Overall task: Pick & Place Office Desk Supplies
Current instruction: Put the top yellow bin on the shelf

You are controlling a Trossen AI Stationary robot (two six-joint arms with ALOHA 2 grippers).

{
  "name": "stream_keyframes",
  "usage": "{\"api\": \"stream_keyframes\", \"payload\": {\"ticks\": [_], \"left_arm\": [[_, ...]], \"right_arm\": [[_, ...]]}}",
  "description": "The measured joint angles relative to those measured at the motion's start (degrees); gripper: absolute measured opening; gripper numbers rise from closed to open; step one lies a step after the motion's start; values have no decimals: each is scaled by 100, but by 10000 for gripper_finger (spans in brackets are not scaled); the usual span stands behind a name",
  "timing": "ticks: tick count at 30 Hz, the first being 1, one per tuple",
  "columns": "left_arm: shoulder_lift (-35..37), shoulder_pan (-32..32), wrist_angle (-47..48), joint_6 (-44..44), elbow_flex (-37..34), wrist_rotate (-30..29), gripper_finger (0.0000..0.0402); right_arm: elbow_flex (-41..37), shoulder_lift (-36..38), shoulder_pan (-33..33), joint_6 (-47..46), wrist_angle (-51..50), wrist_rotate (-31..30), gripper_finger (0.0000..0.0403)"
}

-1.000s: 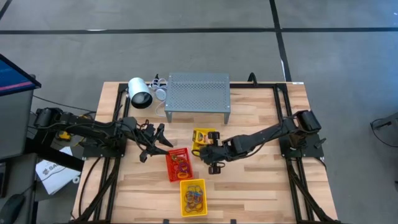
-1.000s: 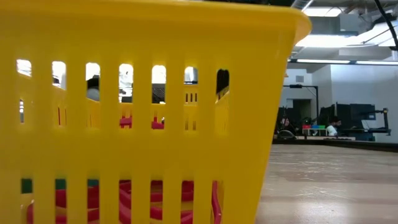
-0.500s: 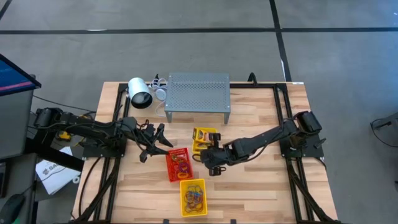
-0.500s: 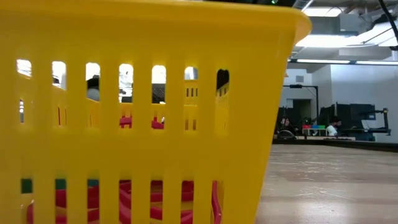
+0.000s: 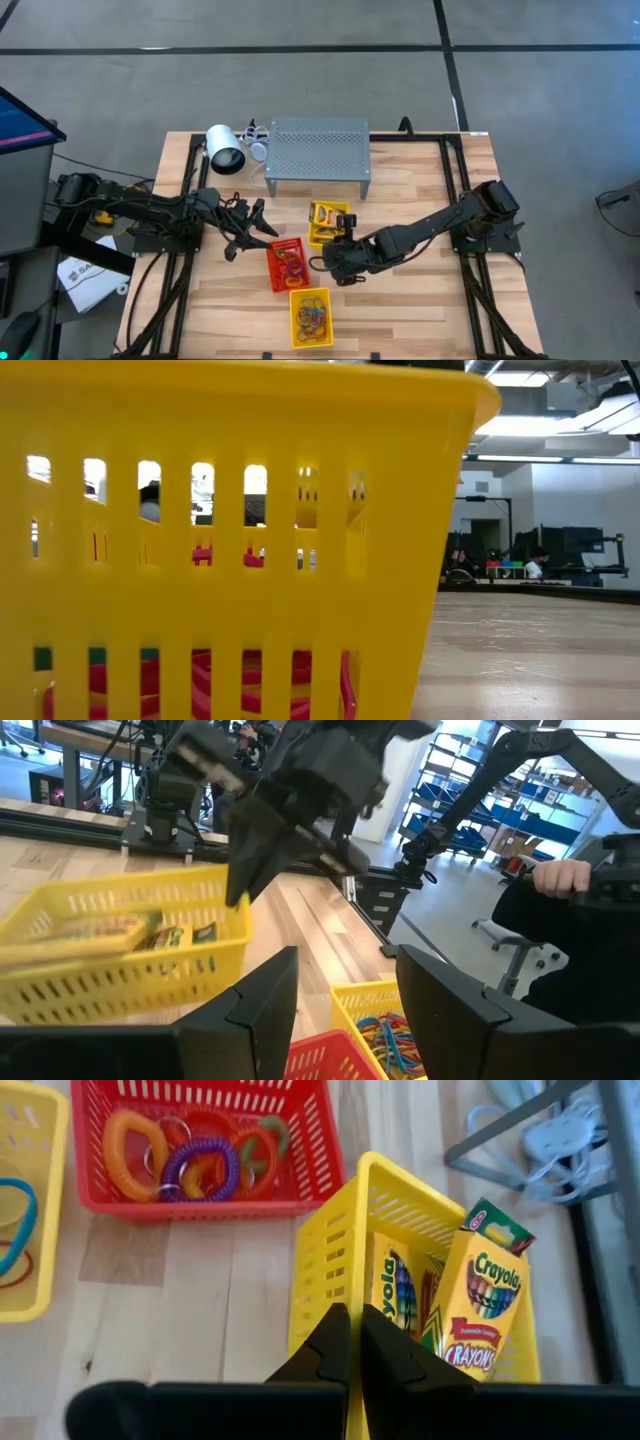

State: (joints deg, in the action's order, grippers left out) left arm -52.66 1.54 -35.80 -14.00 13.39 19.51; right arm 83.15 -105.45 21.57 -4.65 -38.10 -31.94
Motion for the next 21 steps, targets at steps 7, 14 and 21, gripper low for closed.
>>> {"api": "stream_keyframes", "payload": {"ticks": [7,14,21], "left_arm": [[0,0,1,-2,0,0,167],[0,0,20,-2,0,0,167],[0,0,28,-4,0,0,167]], "right_arm": [[445,0,97,29,-675,-406,0],[789,0,110,194,-982,-569,0],[1101,0,103,414,-1414,-1005,0]]}}
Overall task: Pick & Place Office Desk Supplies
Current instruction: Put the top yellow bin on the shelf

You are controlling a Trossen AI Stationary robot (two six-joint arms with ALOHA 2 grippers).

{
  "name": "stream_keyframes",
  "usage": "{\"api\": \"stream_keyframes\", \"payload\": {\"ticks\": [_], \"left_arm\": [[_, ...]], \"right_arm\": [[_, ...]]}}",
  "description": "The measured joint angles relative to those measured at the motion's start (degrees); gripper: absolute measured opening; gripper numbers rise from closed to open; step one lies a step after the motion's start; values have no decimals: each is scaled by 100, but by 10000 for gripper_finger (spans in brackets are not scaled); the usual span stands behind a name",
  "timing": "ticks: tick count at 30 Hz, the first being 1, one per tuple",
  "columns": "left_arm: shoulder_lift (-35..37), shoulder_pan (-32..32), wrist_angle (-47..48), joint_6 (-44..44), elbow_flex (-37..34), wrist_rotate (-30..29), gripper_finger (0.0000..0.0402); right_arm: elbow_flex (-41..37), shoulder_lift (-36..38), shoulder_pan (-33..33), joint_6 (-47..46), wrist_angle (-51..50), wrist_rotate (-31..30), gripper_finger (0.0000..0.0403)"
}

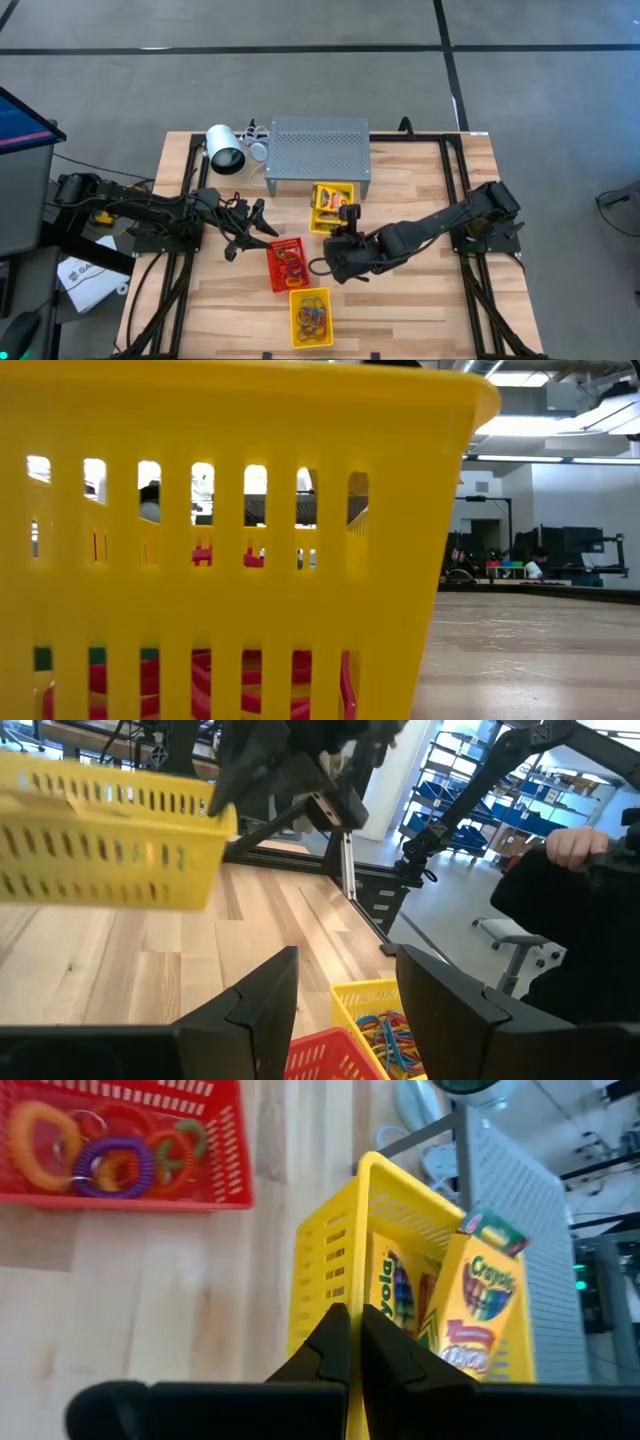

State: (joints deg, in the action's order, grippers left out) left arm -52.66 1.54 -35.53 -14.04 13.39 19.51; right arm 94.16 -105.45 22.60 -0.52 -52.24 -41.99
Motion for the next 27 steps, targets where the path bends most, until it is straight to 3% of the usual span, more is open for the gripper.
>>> {"api": "stream_keyframes", "payload": {"ticks": [16,27], "left_arm": [[0,0,22,0,0,0,167],[0,0,80,1,0,0,167]], "right_arm": [[150,17,-959,484,-659,-165,0],[144,580,-1605,1086,-537,-136,0]]}}
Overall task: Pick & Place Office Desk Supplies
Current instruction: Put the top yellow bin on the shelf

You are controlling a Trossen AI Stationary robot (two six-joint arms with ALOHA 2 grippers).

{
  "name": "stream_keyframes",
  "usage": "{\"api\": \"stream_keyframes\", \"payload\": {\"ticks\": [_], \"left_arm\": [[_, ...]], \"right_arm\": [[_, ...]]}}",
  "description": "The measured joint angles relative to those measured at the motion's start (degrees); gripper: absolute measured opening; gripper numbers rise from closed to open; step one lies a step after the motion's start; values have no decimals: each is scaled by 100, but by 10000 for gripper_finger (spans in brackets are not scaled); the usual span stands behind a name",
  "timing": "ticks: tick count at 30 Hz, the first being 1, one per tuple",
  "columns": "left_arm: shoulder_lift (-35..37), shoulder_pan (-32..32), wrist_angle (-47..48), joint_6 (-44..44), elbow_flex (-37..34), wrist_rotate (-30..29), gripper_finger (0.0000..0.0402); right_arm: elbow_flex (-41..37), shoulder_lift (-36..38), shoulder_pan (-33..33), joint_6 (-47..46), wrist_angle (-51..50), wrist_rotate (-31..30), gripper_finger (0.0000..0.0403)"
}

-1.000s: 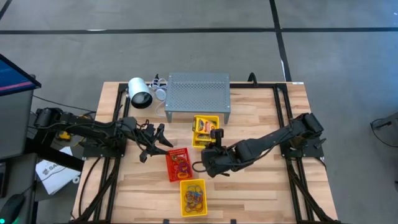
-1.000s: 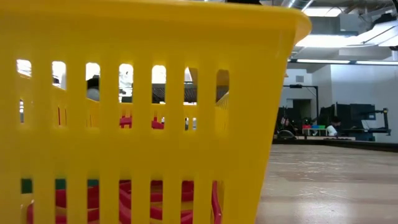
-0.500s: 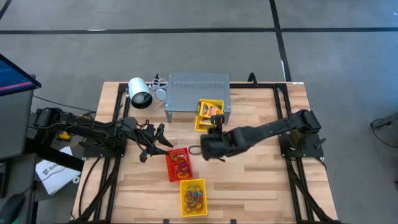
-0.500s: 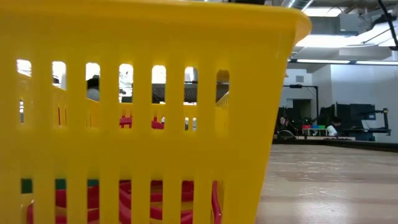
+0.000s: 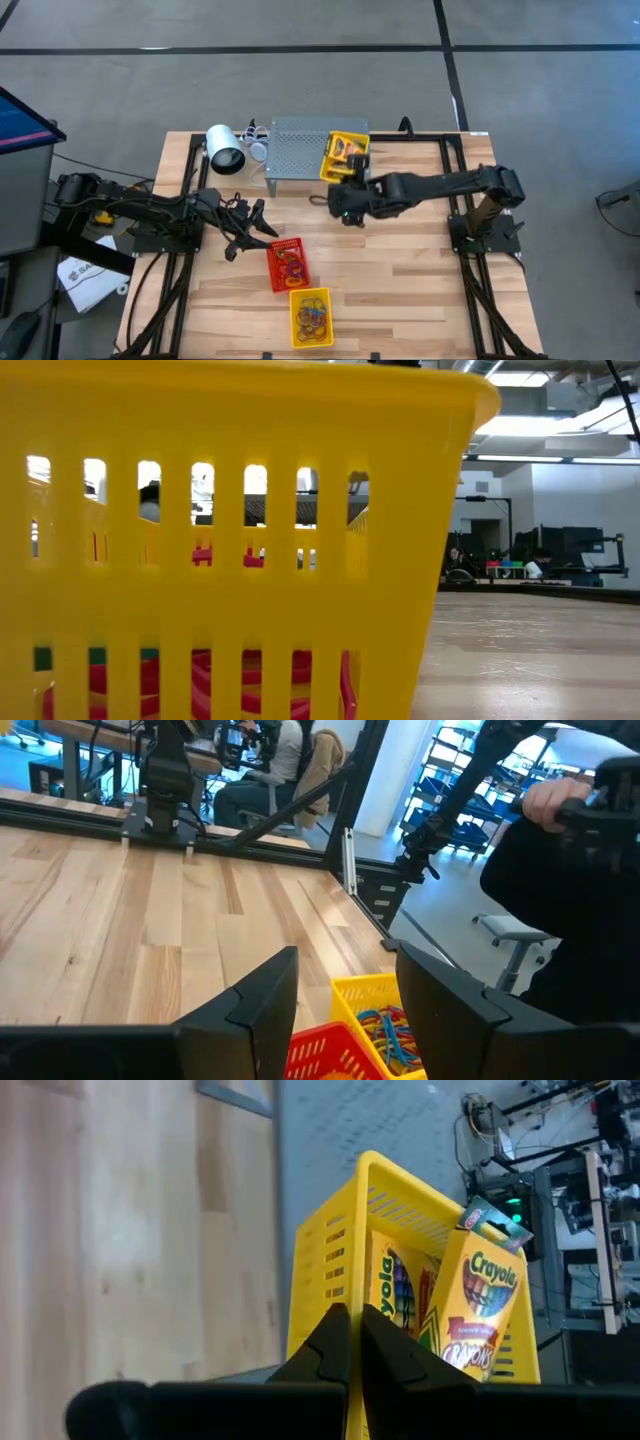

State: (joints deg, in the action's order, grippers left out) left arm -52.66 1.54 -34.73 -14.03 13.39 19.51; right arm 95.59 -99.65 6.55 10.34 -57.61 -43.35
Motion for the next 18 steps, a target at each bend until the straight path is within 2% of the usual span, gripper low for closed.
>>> {"api": "stream_keyframes", "payload": {"ticks": [7,18], "left_arm": [[0,0,-2,8,0,0,167],[0,0,-2,8,0,0,167]], "right_arm": [[-20,342,-439,388,54,498,0],[-52,382,-1053,898,102,1461,0]]}}
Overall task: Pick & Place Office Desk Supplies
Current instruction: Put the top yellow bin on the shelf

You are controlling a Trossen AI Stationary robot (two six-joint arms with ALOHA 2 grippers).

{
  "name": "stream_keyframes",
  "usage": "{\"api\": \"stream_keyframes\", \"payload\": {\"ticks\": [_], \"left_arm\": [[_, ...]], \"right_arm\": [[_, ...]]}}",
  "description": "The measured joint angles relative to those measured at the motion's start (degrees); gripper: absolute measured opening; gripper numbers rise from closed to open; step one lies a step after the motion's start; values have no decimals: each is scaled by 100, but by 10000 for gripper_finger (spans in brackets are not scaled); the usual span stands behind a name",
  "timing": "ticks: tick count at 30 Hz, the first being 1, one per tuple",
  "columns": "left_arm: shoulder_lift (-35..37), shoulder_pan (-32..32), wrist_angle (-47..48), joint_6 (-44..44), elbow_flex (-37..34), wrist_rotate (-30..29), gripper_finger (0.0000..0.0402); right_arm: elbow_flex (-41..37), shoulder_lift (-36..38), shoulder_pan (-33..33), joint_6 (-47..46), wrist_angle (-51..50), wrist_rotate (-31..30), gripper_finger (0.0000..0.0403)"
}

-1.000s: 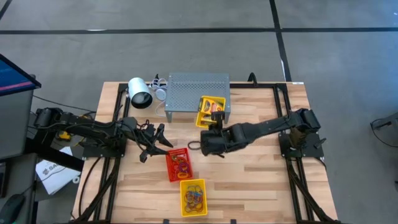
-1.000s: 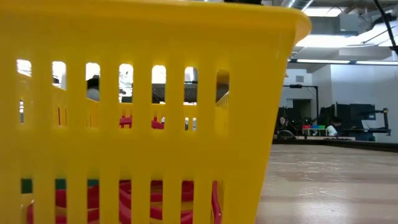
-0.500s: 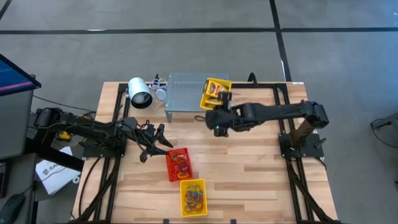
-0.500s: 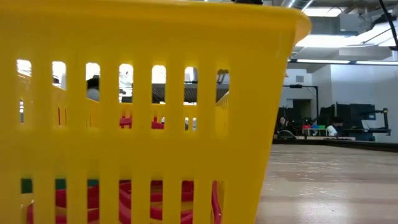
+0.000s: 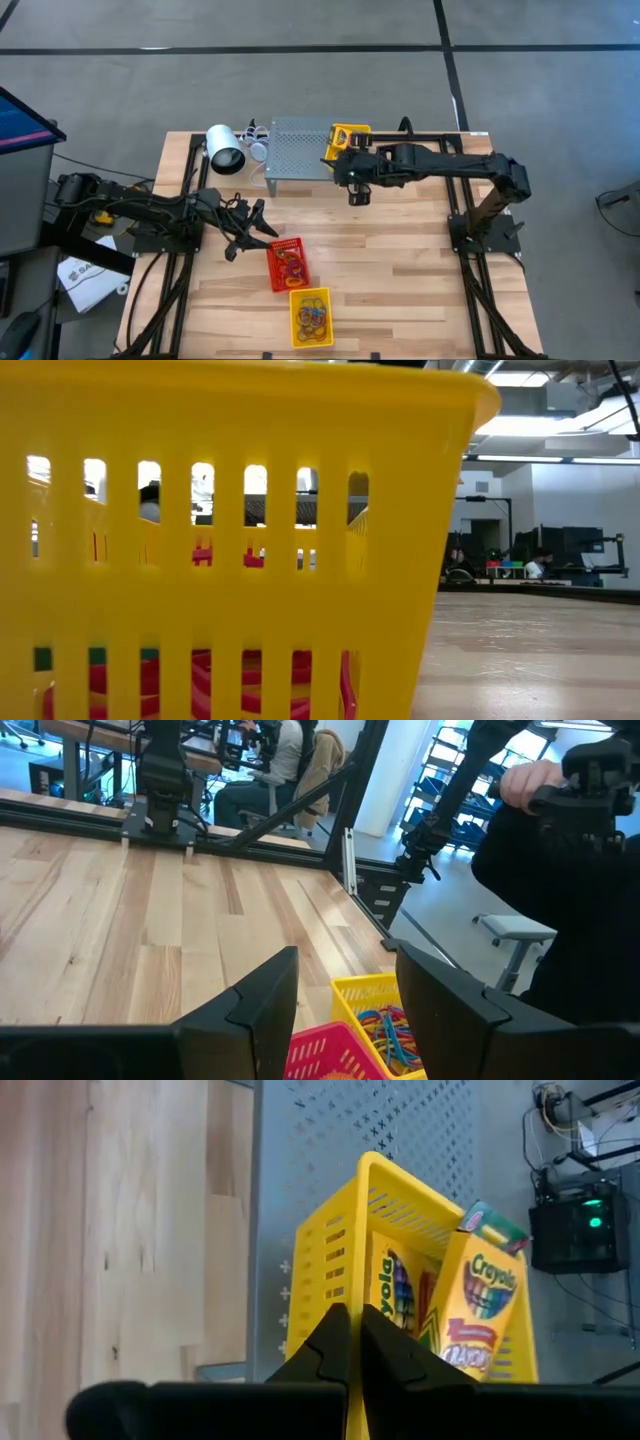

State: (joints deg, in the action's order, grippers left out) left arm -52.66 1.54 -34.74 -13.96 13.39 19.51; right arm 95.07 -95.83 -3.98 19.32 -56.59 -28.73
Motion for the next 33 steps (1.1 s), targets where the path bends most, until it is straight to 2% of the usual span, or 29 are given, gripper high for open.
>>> {"api": "stream_keyframes", "payload": {"ticks": [11,23,33], "left_arm": [[0,0,4,0,0,0,167],[0,0,2,-1,0,0,167],[0,0,2,-2,0,0,167]], "right_arm": [[-4,120,-326,82,-219,434,0],[-4,199,-588,169,-112,1419,0],[-4,199,-705,209,-145,1449,2]]}}
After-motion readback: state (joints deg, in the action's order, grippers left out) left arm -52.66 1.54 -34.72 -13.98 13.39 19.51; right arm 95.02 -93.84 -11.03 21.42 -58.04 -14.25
